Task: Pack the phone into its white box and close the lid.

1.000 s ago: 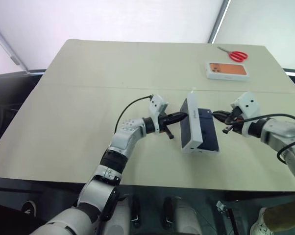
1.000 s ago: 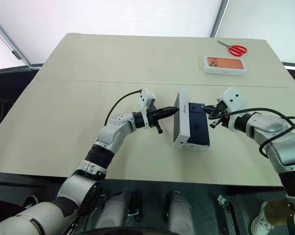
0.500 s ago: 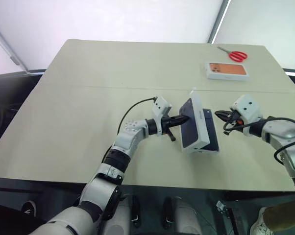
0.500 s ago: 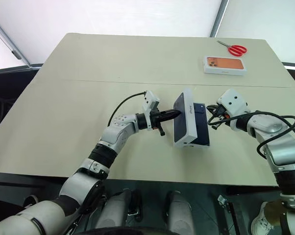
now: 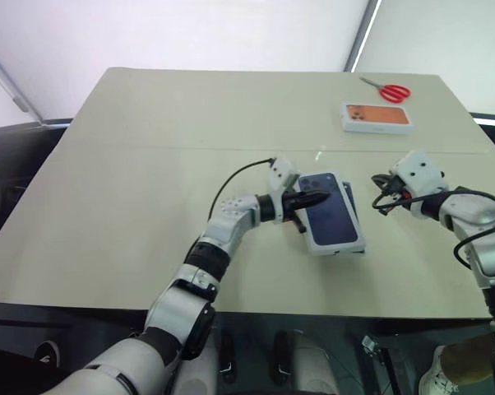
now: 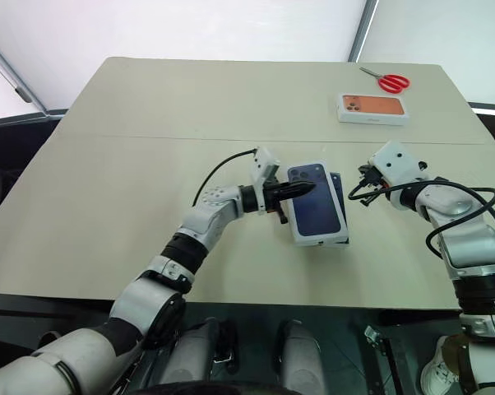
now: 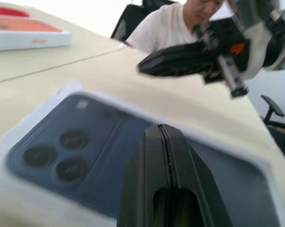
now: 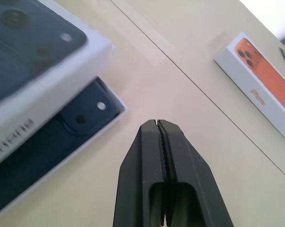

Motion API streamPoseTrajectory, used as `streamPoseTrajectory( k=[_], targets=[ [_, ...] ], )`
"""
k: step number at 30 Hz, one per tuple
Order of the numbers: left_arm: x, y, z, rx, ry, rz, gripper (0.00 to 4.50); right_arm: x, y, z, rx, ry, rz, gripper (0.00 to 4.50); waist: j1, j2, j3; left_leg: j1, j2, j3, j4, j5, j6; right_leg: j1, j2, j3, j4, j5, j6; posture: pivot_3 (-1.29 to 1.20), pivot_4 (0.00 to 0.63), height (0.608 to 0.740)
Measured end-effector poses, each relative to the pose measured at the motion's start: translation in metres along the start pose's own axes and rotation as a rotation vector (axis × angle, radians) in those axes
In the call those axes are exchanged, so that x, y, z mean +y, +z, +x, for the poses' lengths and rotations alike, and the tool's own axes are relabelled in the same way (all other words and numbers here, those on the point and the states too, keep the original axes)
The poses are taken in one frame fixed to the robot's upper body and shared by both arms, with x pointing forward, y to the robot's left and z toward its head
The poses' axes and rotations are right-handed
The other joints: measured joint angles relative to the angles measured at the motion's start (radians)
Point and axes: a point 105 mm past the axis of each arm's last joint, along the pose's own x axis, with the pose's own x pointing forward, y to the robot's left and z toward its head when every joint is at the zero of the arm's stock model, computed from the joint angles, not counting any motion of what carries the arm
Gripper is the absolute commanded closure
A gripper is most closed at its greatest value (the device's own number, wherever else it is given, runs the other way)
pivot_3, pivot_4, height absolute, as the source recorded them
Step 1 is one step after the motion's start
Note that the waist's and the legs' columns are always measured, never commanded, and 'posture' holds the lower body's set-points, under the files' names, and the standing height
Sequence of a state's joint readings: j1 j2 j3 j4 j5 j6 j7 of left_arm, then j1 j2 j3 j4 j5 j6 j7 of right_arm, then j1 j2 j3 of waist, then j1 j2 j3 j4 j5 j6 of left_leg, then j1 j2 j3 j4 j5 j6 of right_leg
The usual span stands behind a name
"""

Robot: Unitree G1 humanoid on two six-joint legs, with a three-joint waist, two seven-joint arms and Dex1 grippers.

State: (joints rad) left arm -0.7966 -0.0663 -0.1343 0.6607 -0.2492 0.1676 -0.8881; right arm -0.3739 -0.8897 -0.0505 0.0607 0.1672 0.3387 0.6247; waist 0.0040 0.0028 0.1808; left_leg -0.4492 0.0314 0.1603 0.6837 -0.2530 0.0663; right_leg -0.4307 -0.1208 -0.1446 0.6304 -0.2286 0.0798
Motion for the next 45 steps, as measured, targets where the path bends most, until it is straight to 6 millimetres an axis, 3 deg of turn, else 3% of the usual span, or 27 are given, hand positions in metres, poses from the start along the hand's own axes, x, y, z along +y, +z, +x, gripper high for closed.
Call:
streamPoseTrajectory(
  k=[8,18,25,29,45],
  targets=[
    [0.007,0.006,-0.030,0.014,0.057,0.018,4.50,0.014,0.004,0.004,-0.025,0.077,-0.026,4.46,0.006,0.000,0.000,0.000,-0.001,0.000,0.001,0.001,-0.002,0.001,-0.001,0.000,0.000,0.000,0.000,0.00,0.150,0.738],
    [0.007,-0.019,-0.055,0.114,0.091,-0.080,4.50,0.034,0.003,0.002,-0.027,0.208,-0.053,4.46,0.007,0.000,0.000,0.001,-0.001,0.000,0.001,0.001,-0.002,0.002,0.001,0.000,0.000,0.000,0.000,0.00,0.150,0.738],
    [-0.002,-0.036,-0.037,0.146,0.062,-0.117,4.50,0.046,0.002,0.003,-0.033,0.244,-0.035,4.46,0.008,0.000,0.000,0.001,-0.001,0.000,0.001,0.001,-0.002,0.002,0.000,0.000,0.000,0.000,0.000,0.00,0.150,0.738],
    [-0.001,-0.035,-0.025,0.147,0.047,-0.112,4.50,0.047,0.002,0.003,-0.022,0.250,-0.021,4.46,0.007,0.000,0.000,0.001,-0.001,0.000,0.001,0.001,-0.002,0.002,-0.001,0.000,0.000,0.000,0.000,0.00,0.150,0.738],
    [0.003,-0.026,-0.008,0.125,0.061,-0.113,4.50,0.046,-0.015,-0.006,0.031,0.221,-0.011,4.46,0.008,0.000,0.000,0.002,-0.001,0.000,0.001,0.001,-0.002,0.002,-0.001,0.000,0.000,0.000,0.000,0.00,0.150,0.738]
  ],
)
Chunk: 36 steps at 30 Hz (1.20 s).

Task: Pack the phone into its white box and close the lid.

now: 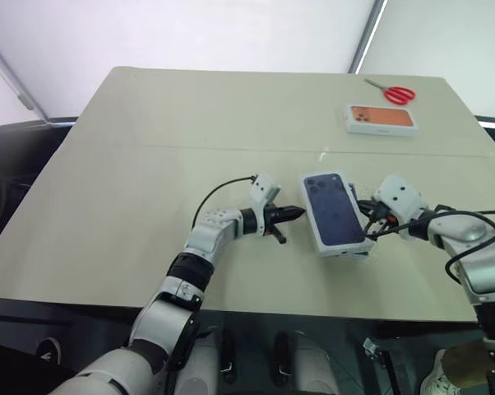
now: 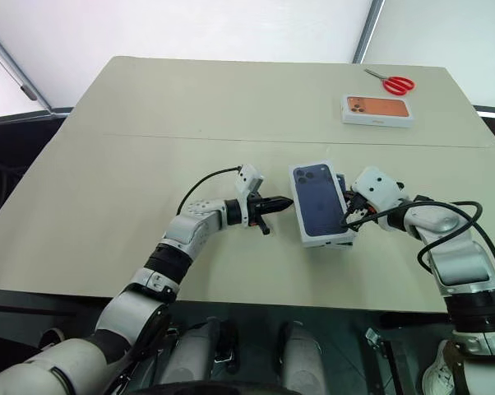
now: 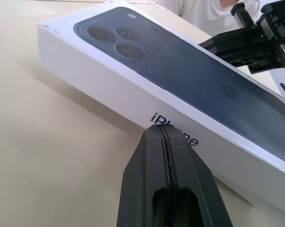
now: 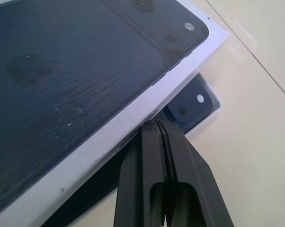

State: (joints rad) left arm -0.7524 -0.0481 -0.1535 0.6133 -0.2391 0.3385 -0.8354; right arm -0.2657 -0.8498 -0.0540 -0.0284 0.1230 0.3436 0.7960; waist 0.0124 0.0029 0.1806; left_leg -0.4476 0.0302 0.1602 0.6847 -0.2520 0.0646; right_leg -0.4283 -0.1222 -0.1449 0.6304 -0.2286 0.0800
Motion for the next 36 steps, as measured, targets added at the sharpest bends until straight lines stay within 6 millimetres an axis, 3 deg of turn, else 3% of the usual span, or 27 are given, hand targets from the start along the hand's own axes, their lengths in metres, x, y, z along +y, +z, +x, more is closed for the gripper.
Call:
streamPoseTrajectory(
  k=[15,33,36],
  targets=[
    [-0.003,0.008,0.016,0.003,-0.023,0.007,4.50,0.003,-0.018,-0.011,0.056,-0.016,0.026,4.46,-0.001,0.000,0.000,0.000,0.000,0.000,0.000,0.000,0.001,0.000,0.000,0.000,0.000,0.000,0.000,0.00,0.150,0.738],
    [-0.001,0.003,0.015,0.019,-0.019,0.012,4.50,0.004,-0.016,-0.013,0.068,-0.013,-0.005,4.46,-0.001,0.000,0.000,0.000,0.000,0.000,0.000,0.000,0.001,0.000,0.000,0.000,0.000,0.000,0.000,0.00,0.150,0.738],
    [0.003,0.005,0.010,0.019,-0.004,0.015,4.50,-0.007,-0.015,-0.013,0.080,-0.050,-0.028,4.46,-0.002,0.000,0.000,0.000,0.000,0.000,0.000,0.000,0.001,0.000,0.000,0.000,0.000,0.000,0.000,0.00,0.150,0.738]
  ],
)
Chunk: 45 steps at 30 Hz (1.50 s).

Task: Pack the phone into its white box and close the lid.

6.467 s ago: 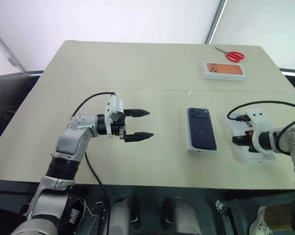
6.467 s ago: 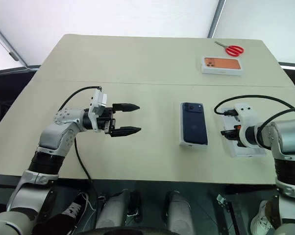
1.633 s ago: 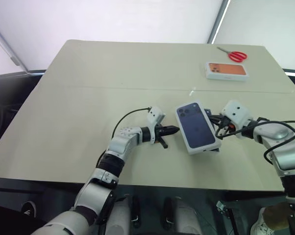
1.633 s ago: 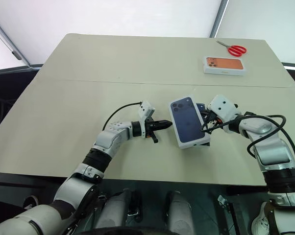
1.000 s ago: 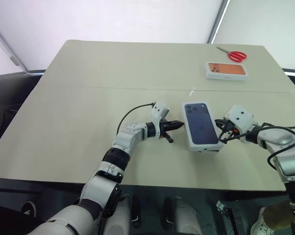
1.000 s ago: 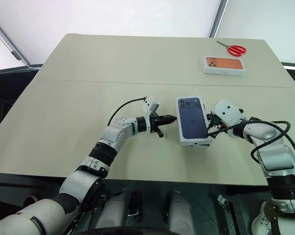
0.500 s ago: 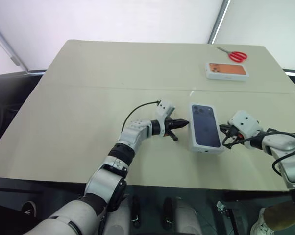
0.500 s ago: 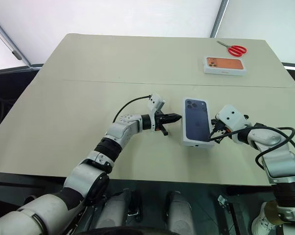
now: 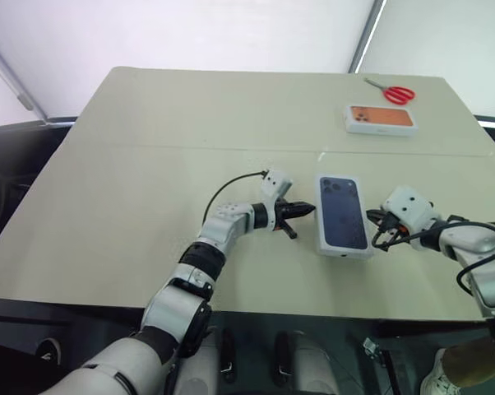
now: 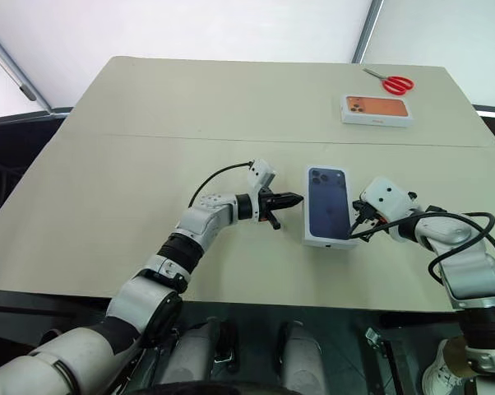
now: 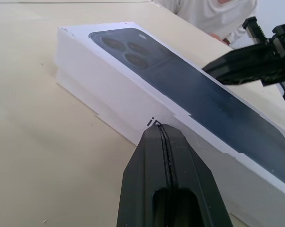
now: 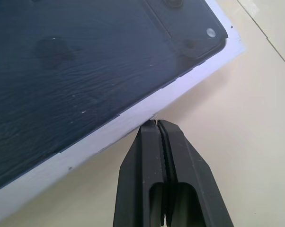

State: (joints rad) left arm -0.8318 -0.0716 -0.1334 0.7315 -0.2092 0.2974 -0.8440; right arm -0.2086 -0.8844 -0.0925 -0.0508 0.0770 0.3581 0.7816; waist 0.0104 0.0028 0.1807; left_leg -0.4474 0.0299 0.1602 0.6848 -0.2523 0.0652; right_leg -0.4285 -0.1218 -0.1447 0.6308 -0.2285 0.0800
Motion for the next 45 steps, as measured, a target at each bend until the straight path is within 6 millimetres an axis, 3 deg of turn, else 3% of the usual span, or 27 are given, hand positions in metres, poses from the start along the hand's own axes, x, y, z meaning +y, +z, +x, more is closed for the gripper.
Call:
streamPoseTrajectory(
  k=[8,10,13,16,25,30,34,42,45],
  targets=[
    [0.009,0.013,-0.008,-0.042,0.034,0.012,4.50,-0.015,0.002,0.001,-0.006,-0.056,-0.023,4.46,0.002,0.000,0.000,0.000,0.000,0.000,0.000,0.000,0.000,0.000,0.001,0.000,0.000,0.000,0.000,0.00,0.150,0.738],
    [0.012,0.022,-0.008,-0.067,0.048,0.010,4.50,-0.023,0.014,0.005,-0.069,-0.090,0.043,4.46,-0.001,0.000,0.000,0.000,0.000,0.000,0.000,0.000,-0.001,0.000,0.001,0.000,0.000,0.000,0.000,0.00,0.150,0.738],
    [0.007,0.046,0.003,-0.118,0.045,0.027,4.50,-0.034,0.032,0.004,-0.138,-0.118,0.060,4.46,0.002,0.000,0.000,0.000,0.000,0.000,0.000,0.000,-0.001,0.000,0.002,0.000,0.000,0.000,0.000,0.00,0.150,0.738],
    [0.000,0.057,0.016,-0.153,0.033,0.044,4.50,-0.029,0.038,0.010,-0.163,-0.107,0.069,4.46,0.003,0.000,0.000,0.000,0.000,0.000,0.000,0.000,0.000,0.001,0.001,0.000,0.000,0.000,0.000,0.00,0.150,0.738],
    [-0.004,0.018,0.035,-0.017,0.041,0.070,4.50,0.009,0.029,0.034,-0.102,0.019,0.053,4.46,0.000,0.000,0.000,0.001,0.000,0.000,0.000,0.000,0.000,0.001,0.001,0.000,0.001,0.000,0.000,0.00,0.150,0.738],
    [-0.013,0.002,0.029,0.045,-0.060,0.132,4.50,0.021,0.027,0.027,-0.074,0.076,0.008,4.46,0.001,-0.002,-0.002,0.003,0.000,0.000,0.000,-0.002,0.003,0.003,0.000,0.000,0.000,0.000,0.000,0.00,0.150,0.738],
    [-0.018,-0.007,0.014,0.060,-0.142,0.171,4.50,0.028,0.024,0.017,-0.059,0.141,0.009,4.46,0.000,-0.001,-0.002,0.004,0.000,-0.001,0.000,-0.001,0.001,0.004,-0.001,0.000,0.000,0.000,0.000,0.00,0.150,0.738],
    [-0.023,-0.024,-0.008,0.108,-0.214,0.085,4.50,0.042,0.019,-0.004,-0.036,0.278,0.046,4.46,0.001,-0.002,-0.002,0.004,0.000,-0.001,0.000,-0.002,0.003,0.004,-0.002,0.000,0.000,0.000,0.000,0.00,0.150,0.738],
    [-0.014,-0.019,-0.017,0.086,-0.165,0.070,3.65,0.039,0.023,0.001,-0.066,0.286,0.148,3.61,-0.002,-0.002,-0.002,0.003,0.000,-0.001,0.000,-0.003,0.004,0.003,-0.002,0.000,0.000,0.000,0.000,0.00,0.150,0.738]
  ],
)
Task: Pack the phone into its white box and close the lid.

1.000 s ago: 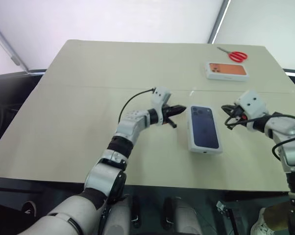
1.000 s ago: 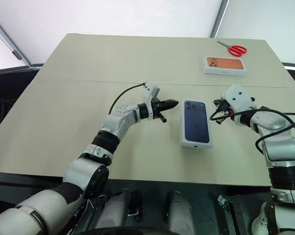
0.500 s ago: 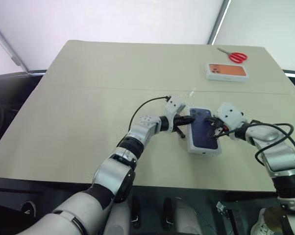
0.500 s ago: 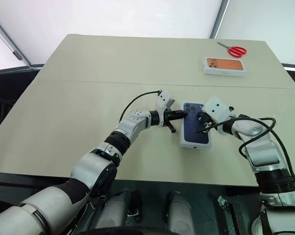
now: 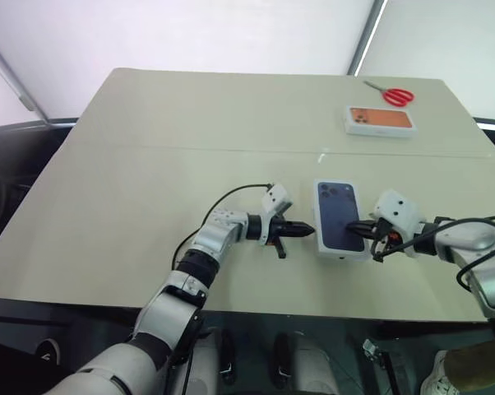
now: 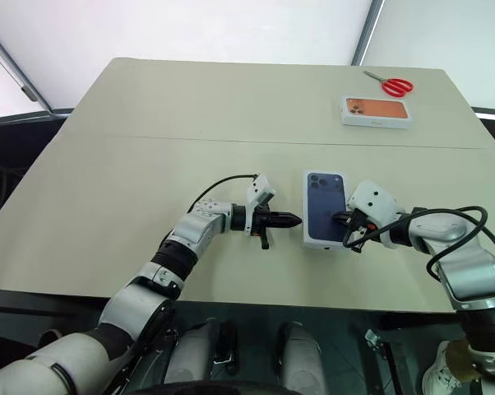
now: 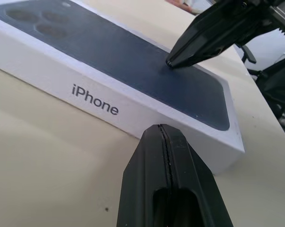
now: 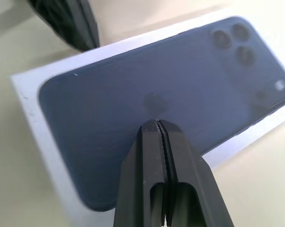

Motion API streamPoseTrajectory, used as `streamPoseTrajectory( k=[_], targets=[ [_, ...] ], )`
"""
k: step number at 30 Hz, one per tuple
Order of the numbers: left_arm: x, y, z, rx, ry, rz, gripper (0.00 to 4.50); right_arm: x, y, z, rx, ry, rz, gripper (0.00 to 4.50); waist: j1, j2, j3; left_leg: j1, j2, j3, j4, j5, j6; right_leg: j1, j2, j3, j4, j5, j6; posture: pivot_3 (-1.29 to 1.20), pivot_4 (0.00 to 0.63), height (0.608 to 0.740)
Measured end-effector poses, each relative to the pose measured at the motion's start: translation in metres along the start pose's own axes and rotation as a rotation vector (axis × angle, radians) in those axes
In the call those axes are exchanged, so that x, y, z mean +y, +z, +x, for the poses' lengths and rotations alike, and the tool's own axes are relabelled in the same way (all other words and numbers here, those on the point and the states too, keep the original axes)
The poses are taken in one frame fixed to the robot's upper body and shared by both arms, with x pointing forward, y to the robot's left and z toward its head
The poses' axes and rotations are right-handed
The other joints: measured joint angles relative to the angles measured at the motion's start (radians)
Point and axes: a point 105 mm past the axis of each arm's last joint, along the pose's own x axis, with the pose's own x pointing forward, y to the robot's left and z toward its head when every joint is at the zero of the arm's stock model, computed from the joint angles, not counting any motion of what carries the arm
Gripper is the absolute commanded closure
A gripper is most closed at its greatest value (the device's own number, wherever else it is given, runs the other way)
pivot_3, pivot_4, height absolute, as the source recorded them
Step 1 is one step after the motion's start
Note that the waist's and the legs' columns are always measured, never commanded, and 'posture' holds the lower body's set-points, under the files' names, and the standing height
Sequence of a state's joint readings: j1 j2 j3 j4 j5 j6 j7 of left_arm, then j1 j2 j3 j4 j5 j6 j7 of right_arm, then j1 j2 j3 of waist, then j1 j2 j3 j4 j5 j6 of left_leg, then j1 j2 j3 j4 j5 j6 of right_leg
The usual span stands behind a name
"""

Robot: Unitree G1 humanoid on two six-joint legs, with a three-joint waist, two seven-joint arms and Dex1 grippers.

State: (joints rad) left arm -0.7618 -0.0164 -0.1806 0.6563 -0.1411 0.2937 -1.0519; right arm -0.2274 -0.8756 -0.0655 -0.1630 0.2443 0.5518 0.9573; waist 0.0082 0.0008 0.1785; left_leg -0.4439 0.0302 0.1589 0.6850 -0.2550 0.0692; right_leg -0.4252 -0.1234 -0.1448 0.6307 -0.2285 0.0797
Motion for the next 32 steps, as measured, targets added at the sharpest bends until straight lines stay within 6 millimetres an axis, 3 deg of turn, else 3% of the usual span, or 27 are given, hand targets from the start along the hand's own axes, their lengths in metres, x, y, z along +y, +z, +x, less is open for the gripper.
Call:
streamPoseTrajectory(
  k=[7,10,13,16,20,24,30,32],
  targets=[
    [0.031,0.031,-0.059,-0.060,0.162,0.060,0.10,-0.021,0.031,0.004,-0.167,-0.045,0.067,0.02,-0.005,0.002,0.001,-0.001,0.000,0.001,-0.001,0.003,-0.005,-0.001,0.001,0.000,0.001,0.000,0.000,0.00,0.150,0.738],
    [0.037,0.043,-0.084,-0.077,0.214,0.093,0.04,-0.020,0.041,0.007,-0.222,-0.021,0.063,0.00,0.001,0.001,0.001,-0.001,0.000,0.001,0.000,0.003,-0.005,-0.001,0.000,0.000,0.001,0.000,0.000,0.00,0.150,0.738],
    [0.047,0.052,-0.122,-0.077,0.305,0.132,0.04,-0.019,0.047,0.011,-0.267,0.008,0.040,0.00,-0.002,0.002,0.001,-0.001,0.000,0.001,0.000,0.003,-0.005,-0.001,0.001,0.000,0.001,0.000,0.000,0.00,0.150,0.738],
    [0.051,0.050,-0.162,-0.071,0.387,0.140,0.04,-0.020,0.044,0.007,-0.278,0.043,0.010,0.00,-0.004,0.002,0.001,-0.001,0.000,0.001,-0.001,0.003,-0.005,-0.001,0.003,0.000,0.001,0.000,0.000,0.00,0.150,0.738],
    [0.041,0.037,-0.207,-0.054,0.429,0.115,0.04,-0.020,0.038,-0.009,-0.297,0.102,0.027,0.00,-0.004,0.002,0.001,-0.001,0.000,0.001,-0.001,0.003,-0.005,-0.001,0.003,0.000,0.001,0.000,0.000,0.00,0.150,0.738],
    [0.028,0.024,-0.232,-0.016,0.469,0.119,0.04,-0.029,0.026,-0.026,-0.267,0.073,0.002,0.00,0.000,0.002,0.001,0.000,0.000,0.001,-0.001,0.003,-0.006,-0.001,0.000,0.001,0.000,0.000,0.000,0.00,0.150,0.738],
    [0.012,0.008,-0.255,0.011,0.543,0.096,0.04,-0.021,-0.014,-0.030,-0.204,0.097,0.070,0.00,-0.004,0.002,0.001,0.000,0.000,0.001,-0.001,0.003,-0.006,-0.001,-0.001,0.001,0.000,0.000,0.000,0.00,0.150,0.738],
    [0.010,0.006,-0.263,0.016,0.578,0.095,0.04,-0.024,-0.017,-0.032,-0.205,0.078,0.080,0.00,-0.005,0.003,0.001,0.000,0.000,0.001,-0.001,0.002,-0.009,-0.002,-0.001,0.001,0.000,0.000,0.000,0.00,0.150,0.738]
  ],
)
